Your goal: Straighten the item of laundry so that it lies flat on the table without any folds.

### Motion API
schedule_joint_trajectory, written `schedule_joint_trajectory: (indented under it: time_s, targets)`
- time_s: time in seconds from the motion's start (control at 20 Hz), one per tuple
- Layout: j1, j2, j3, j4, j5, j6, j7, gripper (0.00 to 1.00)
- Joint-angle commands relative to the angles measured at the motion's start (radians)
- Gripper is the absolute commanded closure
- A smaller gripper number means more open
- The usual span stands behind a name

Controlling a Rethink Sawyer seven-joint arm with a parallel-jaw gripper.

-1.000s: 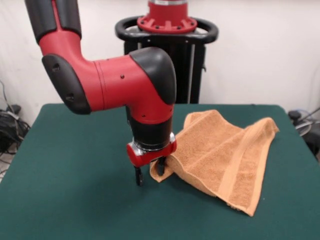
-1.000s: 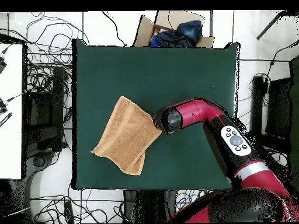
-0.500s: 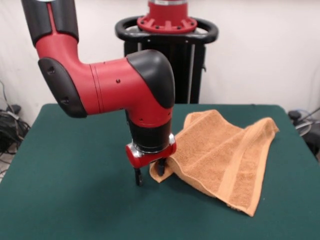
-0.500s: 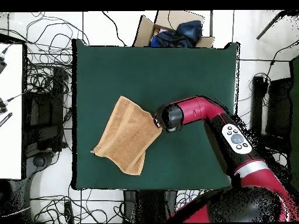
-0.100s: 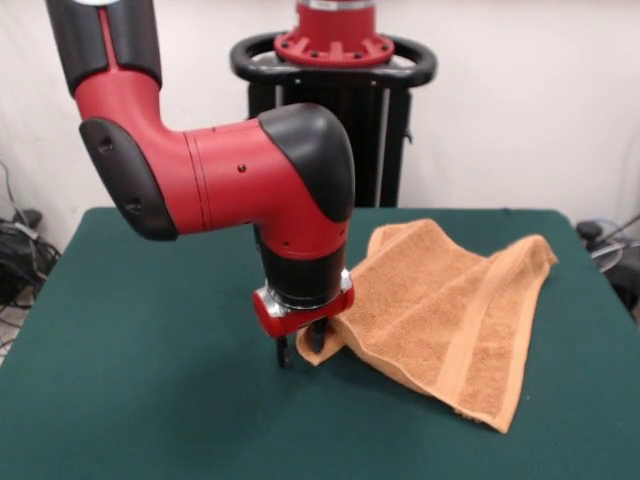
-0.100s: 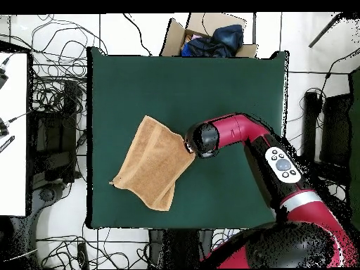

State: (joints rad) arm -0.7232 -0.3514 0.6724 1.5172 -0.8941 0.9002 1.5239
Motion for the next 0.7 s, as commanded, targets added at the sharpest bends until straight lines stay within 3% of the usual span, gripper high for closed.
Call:
schedule_joint_trajectory:
  time_s: [0.05,0.55,0.7]
  targets:
    - [0.047,0.079,-0.073,-0.049,-0.01,0.17,-0.268,1.0]
    - [0.049,0.071,-0.08,-0.05,-0.012,0.177,-0.255,1.0]
    - [0.069,0.012,-0.116,-0.03,-0.04,0.173,-0.204,1.0]
